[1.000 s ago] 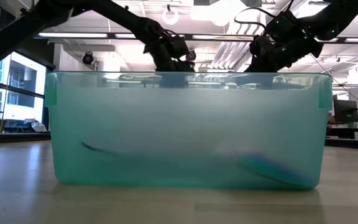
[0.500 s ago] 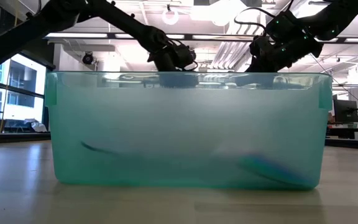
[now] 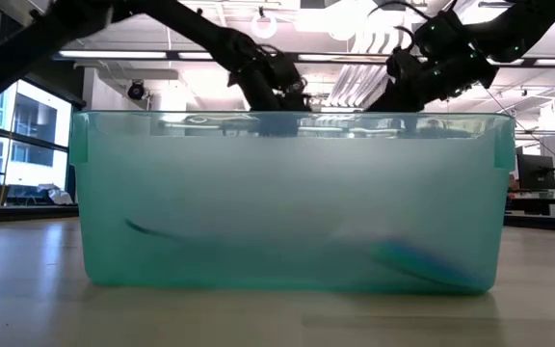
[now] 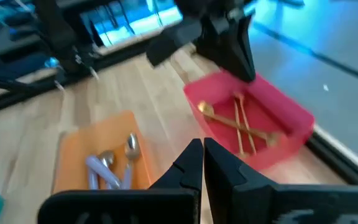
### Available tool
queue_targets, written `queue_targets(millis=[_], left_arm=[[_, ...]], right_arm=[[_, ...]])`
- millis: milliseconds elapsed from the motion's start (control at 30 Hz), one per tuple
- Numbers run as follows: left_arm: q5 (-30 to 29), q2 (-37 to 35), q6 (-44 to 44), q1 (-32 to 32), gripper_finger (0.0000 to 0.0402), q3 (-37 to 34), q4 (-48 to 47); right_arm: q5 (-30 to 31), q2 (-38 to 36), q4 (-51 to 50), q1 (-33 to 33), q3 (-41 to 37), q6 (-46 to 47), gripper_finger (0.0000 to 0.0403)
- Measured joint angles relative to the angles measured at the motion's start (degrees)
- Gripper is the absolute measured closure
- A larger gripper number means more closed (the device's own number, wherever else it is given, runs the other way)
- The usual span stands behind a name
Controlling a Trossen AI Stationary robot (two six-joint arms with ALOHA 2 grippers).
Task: Sort silverware by color (type)
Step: Return to Home Position
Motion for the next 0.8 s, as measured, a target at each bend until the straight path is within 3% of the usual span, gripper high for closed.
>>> queue_targets(millis=[167, 600, 800], left_arm=[[1.6, -7.6, -0.8, -3.7, 0.0401, -12.9, 15.8], [3.3, -30.9, -12.9, -11.3, 0.0401, -59.9, 62.5], [2.8, -41.8, -13.1, -12.3, 0.0401, -75.7, 72.7]], right_arm=[[-2.1, 0.0, 3.4, 0.0, 0.0, 0.3, 0.0403], [-9.8, 0.0, 4.3, 3.5, -0.1, -5.1, 0.0403], [-7.9, -0.2, 22.9, 8.0, -10.6, 5.3, 0.0403]])
